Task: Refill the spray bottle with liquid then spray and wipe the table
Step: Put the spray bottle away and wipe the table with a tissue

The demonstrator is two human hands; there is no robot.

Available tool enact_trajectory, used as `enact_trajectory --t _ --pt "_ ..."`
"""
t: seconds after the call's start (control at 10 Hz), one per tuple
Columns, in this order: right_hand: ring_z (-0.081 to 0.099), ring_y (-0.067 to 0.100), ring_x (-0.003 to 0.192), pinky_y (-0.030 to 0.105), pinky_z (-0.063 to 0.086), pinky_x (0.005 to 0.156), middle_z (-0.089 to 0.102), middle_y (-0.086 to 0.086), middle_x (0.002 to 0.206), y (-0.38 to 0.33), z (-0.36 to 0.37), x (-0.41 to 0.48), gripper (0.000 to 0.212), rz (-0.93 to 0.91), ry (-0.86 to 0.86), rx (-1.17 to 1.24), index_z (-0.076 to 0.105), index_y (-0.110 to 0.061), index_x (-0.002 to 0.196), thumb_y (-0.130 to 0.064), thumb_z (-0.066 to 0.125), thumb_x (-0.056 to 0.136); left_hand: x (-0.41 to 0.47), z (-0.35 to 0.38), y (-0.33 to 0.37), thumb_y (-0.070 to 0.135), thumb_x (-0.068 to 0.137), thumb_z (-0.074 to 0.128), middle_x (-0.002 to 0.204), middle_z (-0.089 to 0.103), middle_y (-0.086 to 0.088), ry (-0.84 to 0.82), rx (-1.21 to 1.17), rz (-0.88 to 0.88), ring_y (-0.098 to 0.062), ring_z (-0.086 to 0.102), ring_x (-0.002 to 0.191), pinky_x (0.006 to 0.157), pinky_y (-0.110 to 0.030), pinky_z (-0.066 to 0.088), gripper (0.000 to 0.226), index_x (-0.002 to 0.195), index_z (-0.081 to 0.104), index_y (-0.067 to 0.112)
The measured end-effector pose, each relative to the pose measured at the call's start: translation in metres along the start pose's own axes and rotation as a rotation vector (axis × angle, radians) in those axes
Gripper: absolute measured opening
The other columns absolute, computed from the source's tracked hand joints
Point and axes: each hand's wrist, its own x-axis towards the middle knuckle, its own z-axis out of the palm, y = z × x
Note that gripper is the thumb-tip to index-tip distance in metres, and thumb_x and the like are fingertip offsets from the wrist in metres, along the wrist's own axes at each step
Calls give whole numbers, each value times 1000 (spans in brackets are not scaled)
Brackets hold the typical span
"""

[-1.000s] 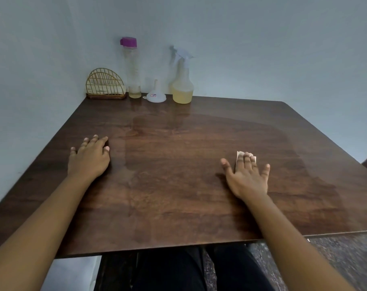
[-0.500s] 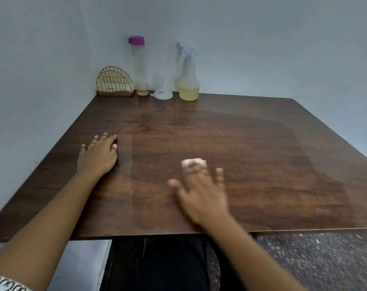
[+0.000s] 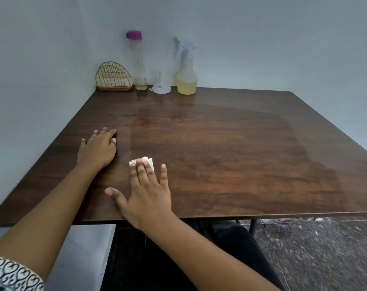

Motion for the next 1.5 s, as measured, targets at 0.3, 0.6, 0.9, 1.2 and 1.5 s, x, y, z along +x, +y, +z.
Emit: enact_trajectory --t 0.3,0.6,0.9,1.2,1.5 --pt "-9 11 146 54 -12 115 -8 -5 159 224 -60 -95 89 704 45 -110 -6 -26 150 -72 -14 74 -6 3 2 29 101 31 159 22 -3 7 26 0 -25 17 147 116 -52 12 47 148 33 23" --pt "-10 20 147 44 -23 109 1 10 160 53 -10 -27 92 218 77 -4 1 -8 151 -73 8 86 -9 0 5 29 102 29 159 21 -3 -6 40 -10 -26 16 147 116 -52 12 47 148 32 23" --pt "-6 10 146 47 -17 111 -1 -8 160 181 -33 -58 79 406 111 -81 1 -31 151 -71 0 83 -9 2 15 27 101 31 159 21 -5 0 28 -50 -28 15 147 115 -57 10 47 147 34 20" --pt "-2 16 147 51 -7 117 -5 0 160 296 -77 -117 88 793 43 -132 -2 -21 151 -71 -5 80 -7 7 40 29 100 32 160 19 -2 -11 -7 -100 -28 11 148 113 -62 2 47 146 34 22" --pt "-14 9 145 43 -20 112 -5 -4 160 157 -37 -17 81 221 44 -36 -1 -20 151 -70 9 88 -4 8 38 32 99 34 159 21 -1 -2 -18 -99 -26 13 148 114 -61 2 47 145 36 24"
